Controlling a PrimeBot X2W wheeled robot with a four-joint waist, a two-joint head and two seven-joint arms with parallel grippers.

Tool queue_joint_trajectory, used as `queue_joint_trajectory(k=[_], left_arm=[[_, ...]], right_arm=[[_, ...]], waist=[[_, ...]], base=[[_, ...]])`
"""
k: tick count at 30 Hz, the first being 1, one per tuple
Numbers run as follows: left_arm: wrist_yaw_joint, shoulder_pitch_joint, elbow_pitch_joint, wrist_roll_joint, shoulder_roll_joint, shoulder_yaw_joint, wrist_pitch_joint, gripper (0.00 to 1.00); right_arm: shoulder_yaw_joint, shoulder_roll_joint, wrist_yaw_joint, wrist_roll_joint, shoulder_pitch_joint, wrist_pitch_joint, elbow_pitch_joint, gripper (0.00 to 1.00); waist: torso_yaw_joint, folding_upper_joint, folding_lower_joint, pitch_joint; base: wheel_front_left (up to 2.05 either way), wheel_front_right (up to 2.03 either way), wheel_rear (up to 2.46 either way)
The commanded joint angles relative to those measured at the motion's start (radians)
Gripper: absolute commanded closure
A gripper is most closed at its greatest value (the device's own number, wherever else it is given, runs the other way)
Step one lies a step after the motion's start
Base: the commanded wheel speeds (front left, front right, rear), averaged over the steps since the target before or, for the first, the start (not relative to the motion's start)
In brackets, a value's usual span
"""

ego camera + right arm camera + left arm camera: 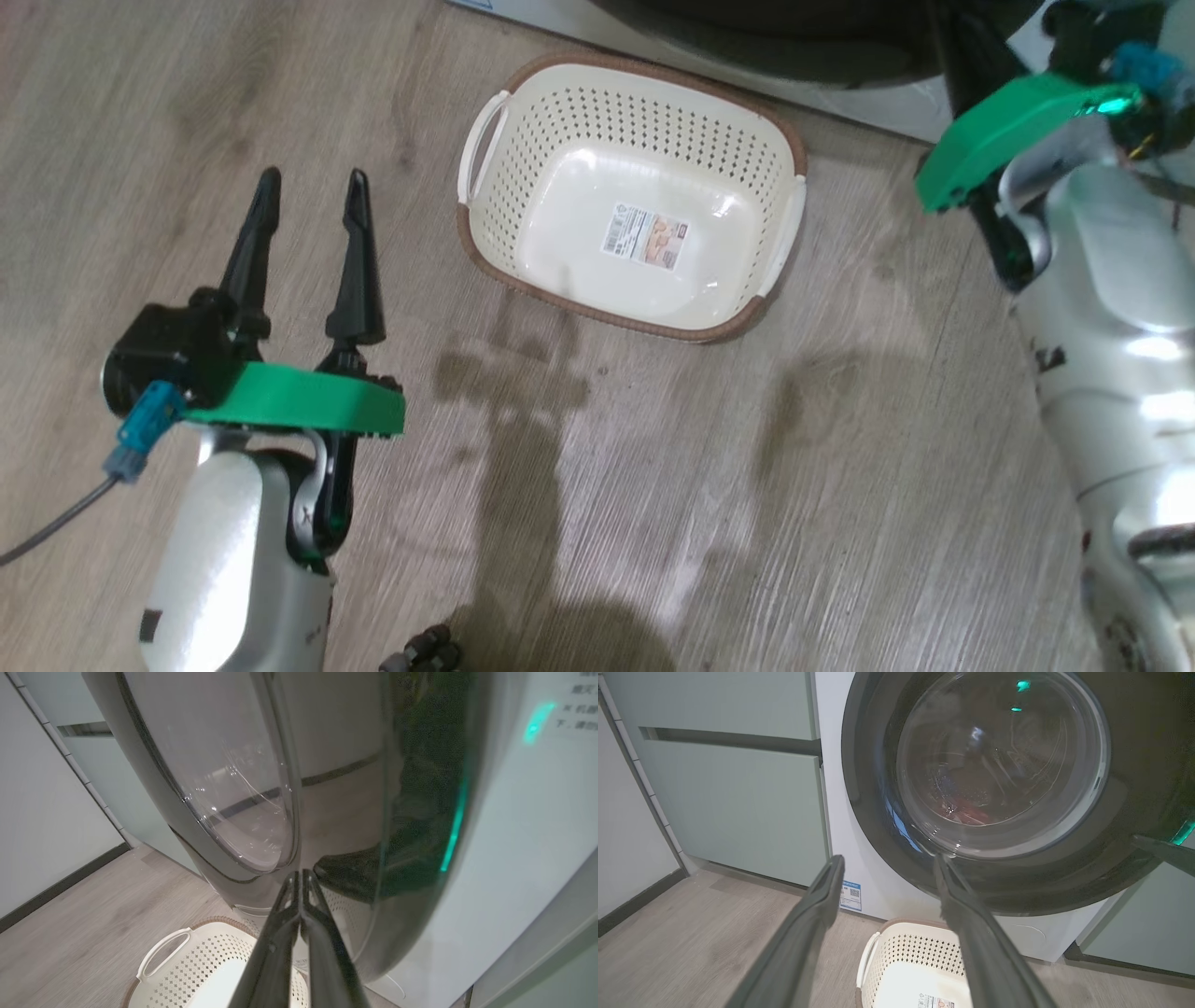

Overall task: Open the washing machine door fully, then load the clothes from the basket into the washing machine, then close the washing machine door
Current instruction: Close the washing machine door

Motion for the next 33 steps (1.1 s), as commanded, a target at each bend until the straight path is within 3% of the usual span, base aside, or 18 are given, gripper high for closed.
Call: queue_joint_trajectory(k=[1, 19, 28, 33], left_arm=[[-0.007, -0.037, -0.033, 0.010, 0.013, 0.040, -0.012, 0.00], [-0.006, -0.078, -0.025, -0.013, 0.009, 0.018, -0.012, 0.00], [-0.005, -0.079, -0.012, -0.008, 0.009, 0.015, -0.012, 0.00], [-0.002, -0.051, 0.000, 0.009, 0.009, 0.020, -0.012, 0.00]], right_arm=[[0.001, -0.006, 0.000, -0.009, -0.067, -0.017, -0.010, 1.00], [-0.117, -0.047, 0.000, -0.072, -0.282, -0.070, 0.155, 1.00], [-0.150, -0.042, 0.000, -0.096, -0.301, -0.079, 0.197, 1.00], [-0.127, -0.019, 0.000, -0.091, -0.237, -0.080, 0.188, 1.00]], waist=[[0.007, 0.0000, -0.0002, 0.015], [0.041, 0.0000, -0.0002, 0.064], [0.043, 0.0000, -0.0002, 0.044], [0.026, 0.0000, -0.0002, -0.003]], base=[[0.00, 0.00, 0.00], [0.00, 0.00, 0.00], [0.00, 0.00, 0.00], [0.00, 0.00, 0.00]])
